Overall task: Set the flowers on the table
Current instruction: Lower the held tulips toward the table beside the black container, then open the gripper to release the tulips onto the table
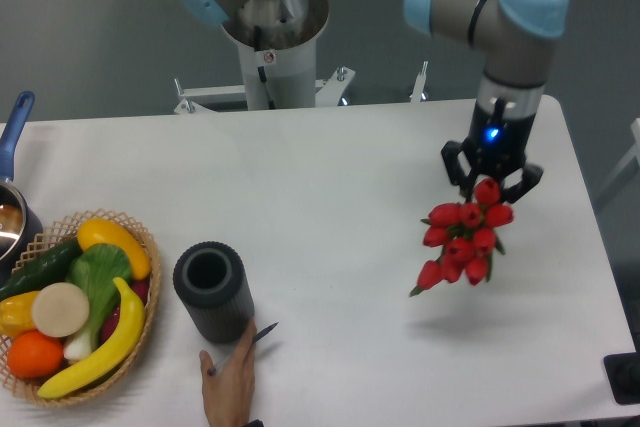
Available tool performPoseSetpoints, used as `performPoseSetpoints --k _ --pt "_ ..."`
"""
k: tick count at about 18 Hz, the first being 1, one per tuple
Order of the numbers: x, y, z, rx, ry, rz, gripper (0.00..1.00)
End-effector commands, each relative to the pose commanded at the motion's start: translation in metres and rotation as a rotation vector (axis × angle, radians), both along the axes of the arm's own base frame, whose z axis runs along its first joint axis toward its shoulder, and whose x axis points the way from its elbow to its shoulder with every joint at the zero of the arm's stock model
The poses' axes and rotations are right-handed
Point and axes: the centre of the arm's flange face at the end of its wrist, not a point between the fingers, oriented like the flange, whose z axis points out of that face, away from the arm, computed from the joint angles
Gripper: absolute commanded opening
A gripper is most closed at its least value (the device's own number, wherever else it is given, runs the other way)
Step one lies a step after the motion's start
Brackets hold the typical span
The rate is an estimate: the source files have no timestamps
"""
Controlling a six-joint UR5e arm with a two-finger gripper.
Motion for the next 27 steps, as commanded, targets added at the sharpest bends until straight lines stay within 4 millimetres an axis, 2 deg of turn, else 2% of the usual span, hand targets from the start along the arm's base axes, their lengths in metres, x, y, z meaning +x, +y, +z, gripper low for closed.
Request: performPoseSetpoints --k 5,8,9,10,11,12,13,15,18,22,25,27 --pt "0.005 0.020 -0.034 -0.023 -0.049 -0.038 0.35" --pt "0.007 0.025 -0.043 -0.028 -0.067 -0.043 0.36" --pt "0.008 0.025 -0.045 -0.030 -0.069 -0.044 0.46" --pt "0.009 0.025 -0.044 -0.030 -0.067 -0.045 0.75" --pt "0.008 0.024 -0.040 -0.034 -0.057 -0.044 0.81" --pt "0.008 0.023 -0.035 -0.042 -0.044 -0.042 0.96" --pt "0.008 0.023 -0.026 -0.038 -0.030 -0.042 1.00" --pt "0.010 0.018 -0.016 -0.031 -0.012 -0.035 1.00" --pt "0.006 0.001 0.012 -0.015 0.031 -0.007 1.00" --pt "0.001 -0.020 0.054 0.007 0.098 0.032 1.00" --pt "-0.009 -0.036 0.092 0.021 0.165 0.067 1.00" --pt "-0.016 -0.044 0.108 -0.017 0.208 0.086 1.00"
